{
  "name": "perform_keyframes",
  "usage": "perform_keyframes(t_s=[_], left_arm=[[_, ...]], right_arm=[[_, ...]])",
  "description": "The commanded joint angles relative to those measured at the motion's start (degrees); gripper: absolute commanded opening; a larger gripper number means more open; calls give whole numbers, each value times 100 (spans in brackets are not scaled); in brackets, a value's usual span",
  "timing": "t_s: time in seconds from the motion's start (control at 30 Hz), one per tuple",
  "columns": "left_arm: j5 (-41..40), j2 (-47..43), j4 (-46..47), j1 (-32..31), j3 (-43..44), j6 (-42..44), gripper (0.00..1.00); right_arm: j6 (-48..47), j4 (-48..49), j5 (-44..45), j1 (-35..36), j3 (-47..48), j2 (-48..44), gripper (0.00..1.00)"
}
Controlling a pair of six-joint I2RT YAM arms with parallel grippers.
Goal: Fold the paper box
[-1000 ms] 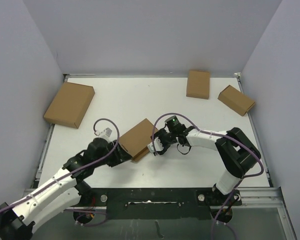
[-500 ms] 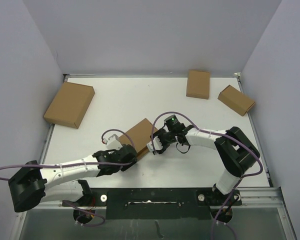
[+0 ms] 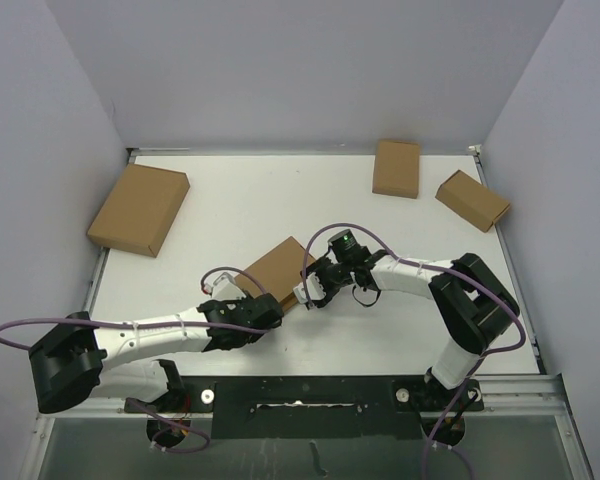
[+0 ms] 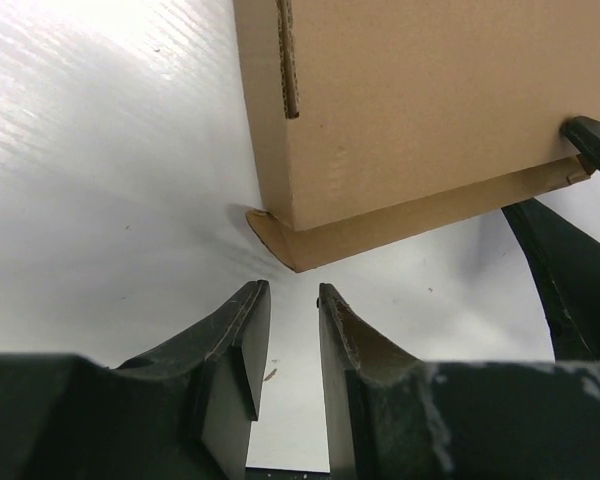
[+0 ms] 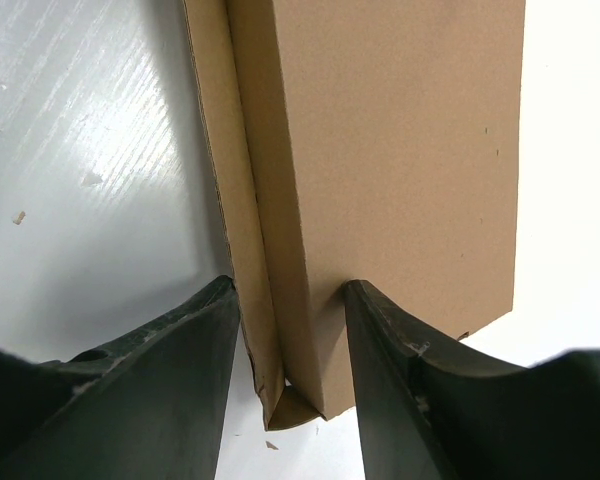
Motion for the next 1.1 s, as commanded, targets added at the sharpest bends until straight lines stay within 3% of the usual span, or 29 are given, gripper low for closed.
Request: perform_keyframes(t_s=[0.0, 0.37, 1.07], left_arm=[[-319, -79, -401, -57, 191, -477, 25], [-309, 260, -443, 12, 319, -612, 17], [-183, 458, -350, 307, 354, -344, 16]], right_arm=[[120, -308, -101, 90, 134, 129, 45], [113, -328, -91, 94, 135, 149, 45], [96, -343, -82, 121, 142, 193, 43]])
